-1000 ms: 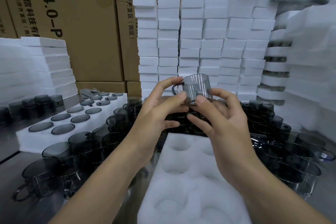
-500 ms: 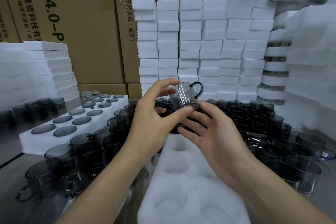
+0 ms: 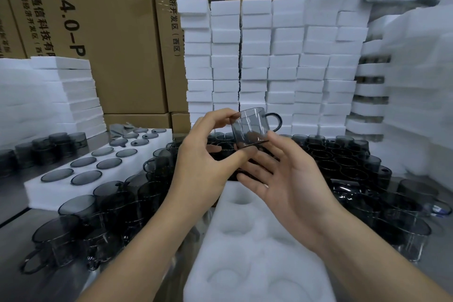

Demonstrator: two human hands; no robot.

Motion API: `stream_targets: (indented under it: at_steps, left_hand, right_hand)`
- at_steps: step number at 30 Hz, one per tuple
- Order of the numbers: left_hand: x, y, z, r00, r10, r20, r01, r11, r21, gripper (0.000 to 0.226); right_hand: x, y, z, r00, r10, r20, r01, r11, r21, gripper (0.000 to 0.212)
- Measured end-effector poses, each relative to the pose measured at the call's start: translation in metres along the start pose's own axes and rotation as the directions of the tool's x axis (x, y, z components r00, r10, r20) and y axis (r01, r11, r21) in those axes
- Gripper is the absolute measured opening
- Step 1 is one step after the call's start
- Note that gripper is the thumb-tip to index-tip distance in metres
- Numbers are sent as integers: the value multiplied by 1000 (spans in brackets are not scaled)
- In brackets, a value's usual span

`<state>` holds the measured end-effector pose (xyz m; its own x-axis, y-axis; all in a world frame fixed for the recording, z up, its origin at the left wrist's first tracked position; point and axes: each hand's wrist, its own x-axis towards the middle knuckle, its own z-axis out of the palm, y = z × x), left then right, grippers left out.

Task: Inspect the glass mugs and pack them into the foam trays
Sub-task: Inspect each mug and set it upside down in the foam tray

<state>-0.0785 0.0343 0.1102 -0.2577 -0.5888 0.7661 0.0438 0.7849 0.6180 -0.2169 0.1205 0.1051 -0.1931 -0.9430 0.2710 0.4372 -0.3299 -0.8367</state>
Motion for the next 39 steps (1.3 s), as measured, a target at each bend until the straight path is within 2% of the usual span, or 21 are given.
stream_targets:
  at_steps: [2,5,8,13,16,20,23,26,28,30,32,34,36,39]
  left_hand:
    - [0,0,-1,1000,22,-3,-22,999,29,54]
    - [0,-2,-1,999,39,8,-39,996,82,58]
    - [-1,-2,0,999,44,24,-47,995,94,59]
    - [-3,5,2,998,68,16,-68,997,45,57]
    - [-4,8,2,996,84,32,-84,996,0,59]
    - [-3,8,1,999,24,30,-22,998,-57,72]
    - [-1,5,0,999,-15,43,17,998,-59,70]
    - [0,3,1,988,-77,135,99,982,-163,76]
    - [0,3,1,971,-137,194,189,940,-283,87]
    - [1,6,1,965,-183,185,238,910,-339,86]
    - [1,6,1,974,-175,146,210,938,-276,70]
    - [-2,7,1,988,-108,109,121,985,-124,60]
    - [-4,7,2,996,3,84,-3,1000,0,59]
    - [-7,6,5,989,141,55,-144,988,55,58]
  right_hand:
    - [2,4,-2,992,-55,-110,43,993,-112,30]
    - [5,6,-7,931,-249,-266,162,937,-310,18]
    - [4,3,-7,930,-283,-233,185,911,-368,10]
    - [-2,7,1,957,-271,-104,205,886,-416,27]
    - [-3,9,3,968,-233,-94,182,908,-378,36]
    - [-1,4,1,988,-127,-90,110,979,-170,14]
    - [0,0,-1,997,-38,-72,38,999,-6,25]
    - [0,-1,-1,998,12,-57,-9,999,40,44]
    - [0,1,-4,999,21,-44,-18,999,51,41]
    - [1,1,-7,999,21,-31,-20,999,40,32]
    - [2,2,-9,999,-2,-32,2,1000,-8,30]
    - [3,3,-11,997,-59,-48,56,995,-77,33]
    - [3,3,-12,989,-139,-51,130,980,-149,44]
    - [3,-1,-12,967,-251,-49,232,941,-245,55]
